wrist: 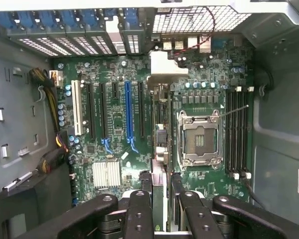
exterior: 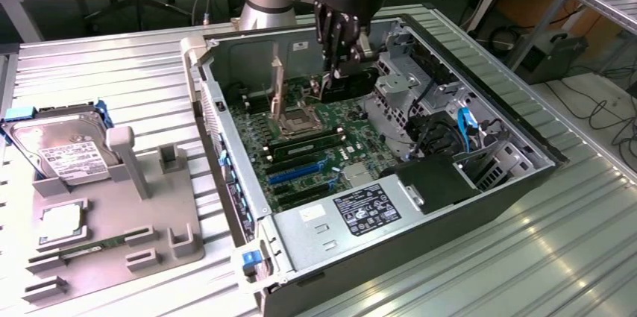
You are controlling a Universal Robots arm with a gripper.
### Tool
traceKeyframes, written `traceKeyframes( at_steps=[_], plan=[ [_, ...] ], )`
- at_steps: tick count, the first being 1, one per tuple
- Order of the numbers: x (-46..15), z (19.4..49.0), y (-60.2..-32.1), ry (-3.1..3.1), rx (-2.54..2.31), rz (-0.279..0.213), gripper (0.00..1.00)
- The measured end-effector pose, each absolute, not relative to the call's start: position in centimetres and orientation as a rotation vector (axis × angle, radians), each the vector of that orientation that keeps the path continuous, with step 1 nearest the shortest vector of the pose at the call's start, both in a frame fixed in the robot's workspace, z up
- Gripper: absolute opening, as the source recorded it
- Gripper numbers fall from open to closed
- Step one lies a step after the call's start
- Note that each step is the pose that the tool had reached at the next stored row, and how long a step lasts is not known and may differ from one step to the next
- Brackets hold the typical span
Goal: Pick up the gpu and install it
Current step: 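Insert the gpu into the slot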
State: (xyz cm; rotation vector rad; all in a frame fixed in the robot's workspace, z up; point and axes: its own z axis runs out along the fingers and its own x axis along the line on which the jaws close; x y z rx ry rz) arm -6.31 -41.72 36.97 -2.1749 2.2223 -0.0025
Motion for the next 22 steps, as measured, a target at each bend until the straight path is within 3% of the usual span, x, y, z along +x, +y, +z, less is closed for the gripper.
traceKeyframes(
  at_steps=[22],
  plan=[
    [-6.31, 36.94, -42.45, 2.191, -2.206, -0.002, 0.26]
  ],
)
